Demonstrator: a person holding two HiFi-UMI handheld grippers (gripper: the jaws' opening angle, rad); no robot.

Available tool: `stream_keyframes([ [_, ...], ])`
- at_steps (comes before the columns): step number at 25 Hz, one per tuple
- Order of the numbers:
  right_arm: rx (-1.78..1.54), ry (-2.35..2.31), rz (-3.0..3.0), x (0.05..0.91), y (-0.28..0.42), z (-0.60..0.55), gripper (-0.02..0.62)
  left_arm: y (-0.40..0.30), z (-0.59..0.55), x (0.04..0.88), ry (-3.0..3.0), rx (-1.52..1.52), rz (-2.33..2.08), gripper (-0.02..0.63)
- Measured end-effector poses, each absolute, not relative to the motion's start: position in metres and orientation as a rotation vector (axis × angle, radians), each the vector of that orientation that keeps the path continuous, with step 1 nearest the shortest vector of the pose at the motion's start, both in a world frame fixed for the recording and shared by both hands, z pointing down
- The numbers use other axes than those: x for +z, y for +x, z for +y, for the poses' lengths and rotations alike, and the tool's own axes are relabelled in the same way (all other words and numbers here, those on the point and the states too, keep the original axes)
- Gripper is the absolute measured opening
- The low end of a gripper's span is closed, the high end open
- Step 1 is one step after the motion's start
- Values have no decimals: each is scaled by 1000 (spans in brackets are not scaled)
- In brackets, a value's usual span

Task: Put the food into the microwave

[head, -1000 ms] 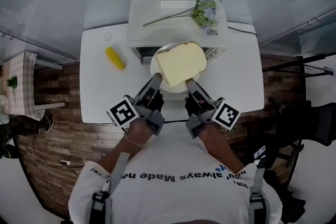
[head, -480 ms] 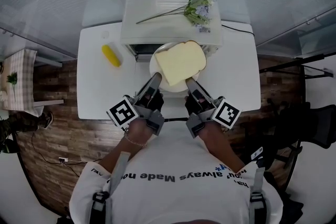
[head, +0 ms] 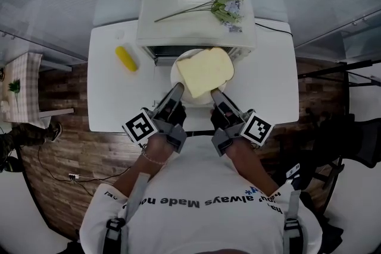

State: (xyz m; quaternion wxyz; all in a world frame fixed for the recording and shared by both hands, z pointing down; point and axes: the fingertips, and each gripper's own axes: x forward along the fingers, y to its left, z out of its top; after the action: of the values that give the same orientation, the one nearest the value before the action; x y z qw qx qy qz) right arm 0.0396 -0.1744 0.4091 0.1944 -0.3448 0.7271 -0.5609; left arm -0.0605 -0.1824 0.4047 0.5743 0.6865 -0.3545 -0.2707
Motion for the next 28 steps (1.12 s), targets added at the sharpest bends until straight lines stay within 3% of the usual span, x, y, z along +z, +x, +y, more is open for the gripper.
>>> stream_keyframes([
  [28,-1756,-1078,1949,523,35,-189,23,-73,-196,521,1532,-459,-913,18],
])
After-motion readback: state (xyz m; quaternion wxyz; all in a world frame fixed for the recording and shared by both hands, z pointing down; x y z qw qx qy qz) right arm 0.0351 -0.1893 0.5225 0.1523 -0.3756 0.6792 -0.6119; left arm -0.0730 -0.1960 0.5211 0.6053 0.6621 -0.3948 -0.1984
